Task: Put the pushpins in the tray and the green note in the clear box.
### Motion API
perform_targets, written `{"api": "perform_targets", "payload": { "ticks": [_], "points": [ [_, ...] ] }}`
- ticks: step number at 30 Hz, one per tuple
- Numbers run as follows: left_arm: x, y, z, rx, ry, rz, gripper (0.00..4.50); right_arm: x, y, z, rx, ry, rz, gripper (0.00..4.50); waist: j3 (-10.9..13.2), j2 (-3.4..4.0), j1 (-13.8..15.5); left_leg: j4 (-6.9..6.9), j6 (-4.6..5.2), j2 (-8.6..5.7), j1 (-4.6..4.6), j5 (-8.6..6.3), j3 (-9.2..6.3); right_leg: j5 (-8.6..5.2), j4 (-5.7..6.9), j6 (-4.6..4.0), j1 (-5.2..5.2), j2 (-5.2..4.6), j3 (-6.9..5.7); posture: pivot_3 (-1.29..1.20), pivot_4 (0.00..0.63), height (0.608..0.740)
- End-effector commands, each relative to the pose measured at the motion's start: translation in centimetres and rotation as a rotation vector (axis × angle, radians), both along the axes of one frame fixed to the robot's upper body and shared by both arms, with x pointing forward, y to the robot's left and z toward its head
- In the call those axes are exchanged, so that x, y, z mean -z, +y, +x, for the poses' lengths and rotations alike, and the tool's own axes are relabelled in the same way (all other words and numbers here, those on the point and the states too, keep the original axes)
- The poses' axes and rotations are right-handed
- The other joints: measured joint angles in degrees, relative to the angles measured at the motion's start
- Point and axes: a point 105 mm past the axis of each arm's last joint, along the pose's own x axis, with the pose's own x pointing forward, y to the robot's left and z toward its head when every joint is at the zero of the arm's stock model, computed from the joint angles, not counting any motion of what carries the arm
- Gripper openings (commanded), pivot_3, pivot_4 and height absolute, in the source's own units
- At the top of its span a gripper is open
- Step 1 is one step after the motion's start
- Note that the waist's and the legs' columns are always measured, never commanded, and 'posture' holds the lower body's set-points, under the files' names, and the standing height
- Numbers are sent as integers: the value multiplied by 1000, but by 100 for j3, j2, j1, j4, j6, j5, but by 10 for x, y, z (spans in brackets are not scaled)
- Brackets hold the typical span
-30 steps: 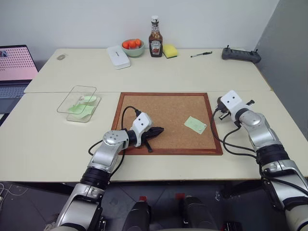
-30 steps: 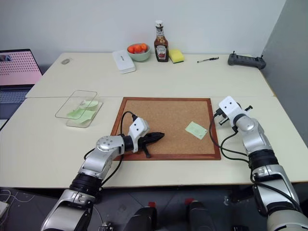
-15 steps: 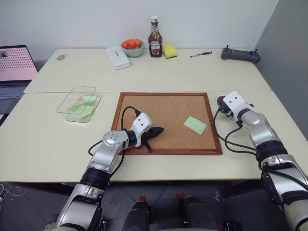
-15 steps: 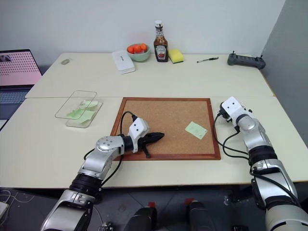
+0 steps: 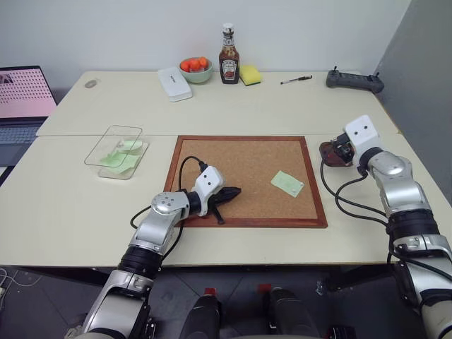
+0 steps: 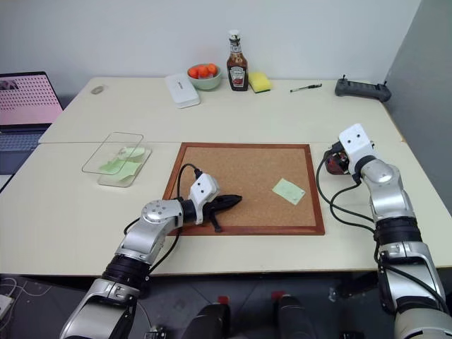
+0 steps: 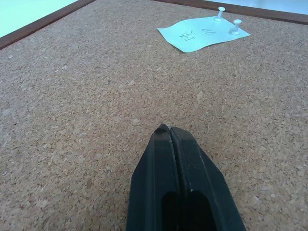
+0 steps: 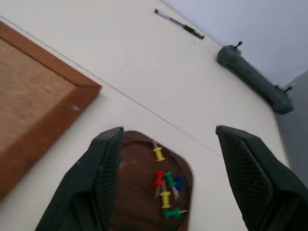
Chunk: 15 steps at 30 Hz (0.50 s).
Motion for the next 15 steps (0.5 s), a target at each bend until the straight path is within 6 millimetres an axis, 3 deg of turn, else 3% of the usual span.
{"api": "perform_targets", "payload": {
  "ticks": [1, 6, 15],
  "points": [
    [15, 1, -6, 16, 48, 34, 0, 1, 19, -22, -111, 28, 96, 3237, -2, 3, -2, 1, 0, -1, 1, 0, 2, 0, 1, 0, 0, 0, 2, 0, 150, 740],
    [15, 2, -5, 17, 49, 38, 0, 25, 43, -46, -171, 98, 163, 3237, -5, 8, -5, 2, 1, 0, 3, 0, 3, 1, -1, 3, 2, 0, 2, 0, 150, 740],
    [14, 3, -4, 14, 47, 38, 0, 43, 70, -57, -233, 160, 176, 3237, -6, 9, -1, 2, 1, 2, 4, 0, 0, 2, 0, 4, 1, 3, 0, 0, 150, 740]
  ]
}}
